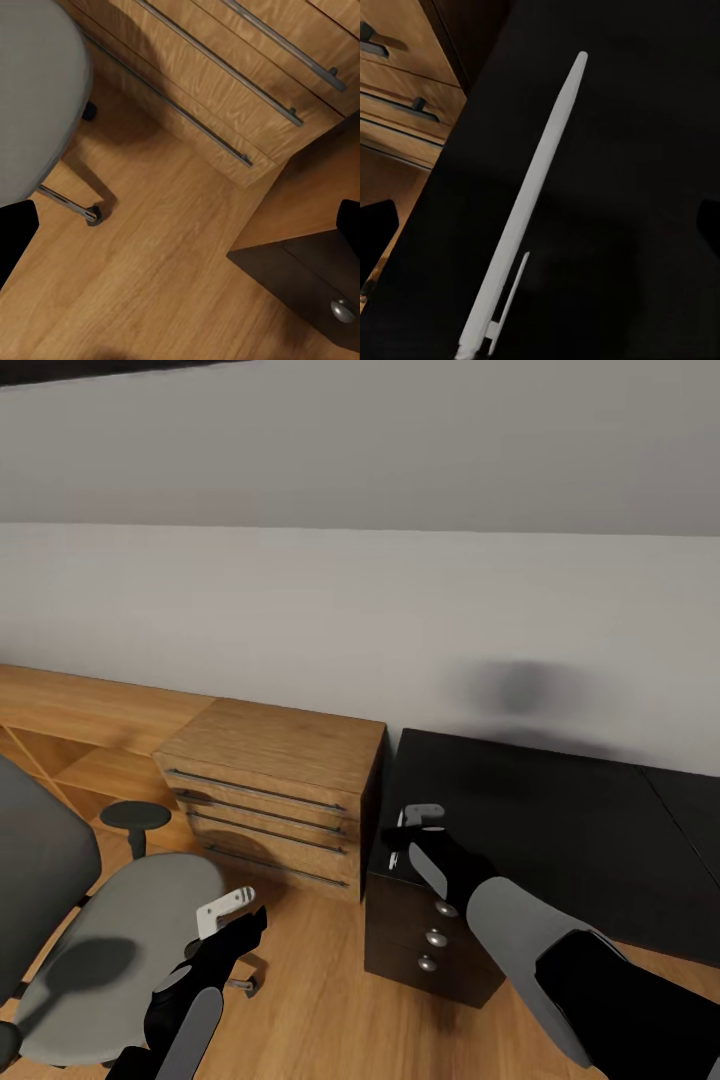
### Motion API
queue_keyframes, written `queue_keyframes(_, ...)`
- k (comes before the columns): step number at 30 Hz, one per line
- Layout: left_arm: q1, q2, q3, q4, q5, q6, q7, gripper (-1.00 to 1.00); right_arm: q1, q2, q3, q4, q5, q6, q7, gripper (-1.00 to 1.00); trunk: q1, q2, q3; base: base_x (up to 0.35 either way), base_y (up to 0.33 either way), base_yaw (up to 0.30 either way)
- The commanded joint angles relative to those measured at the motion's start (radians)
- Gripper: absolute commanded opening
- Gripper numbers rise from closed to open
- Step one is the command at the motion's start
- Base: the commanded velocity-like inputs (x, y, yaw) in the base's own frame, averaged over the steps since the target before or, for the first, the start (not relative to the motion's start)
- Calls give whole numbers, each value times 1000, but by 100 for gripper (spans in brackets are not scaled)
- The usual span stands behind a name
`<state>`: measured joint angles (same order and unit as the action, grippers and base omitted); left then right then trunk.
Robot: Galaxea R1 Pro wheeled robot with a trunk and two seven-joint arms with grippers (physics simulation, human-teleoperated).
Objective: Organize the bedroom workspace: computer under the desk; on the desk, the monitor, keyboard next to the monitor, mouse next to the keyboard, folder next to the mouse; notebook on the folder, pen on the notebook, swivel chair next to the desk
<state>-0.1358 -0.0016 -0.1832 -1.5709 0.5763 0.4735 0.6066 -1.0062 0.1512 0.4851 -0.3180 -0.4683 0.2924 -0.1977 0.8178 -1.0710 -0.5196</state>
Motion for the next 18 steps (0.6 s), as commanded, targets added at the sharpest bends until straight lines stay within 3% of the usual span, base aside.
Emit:
queue_keyframes(1,-1,0,-1,-1,8,2,9,100,-1,-1,9,-2,-12,9,-8,100,0,-1,-1,0,0,0)
queue_keyframes(3,-1,0,-1,-1,8,2,9,100,0,-2,9,-1,-48,31,-9,100,0,-1,-1,0,0,0)
queue_keyframes(11,-1,0,-1,-1,8,2,9,100,-1,0,10,-1,-52,33,-17,100,0,-1,-1,0,0,0)
queue_keyframes(18,-1,-3,-2,-1,4,1,13,100,0,1,11,0,-52,36,-25,100,27,-50,-23,0,0,0)
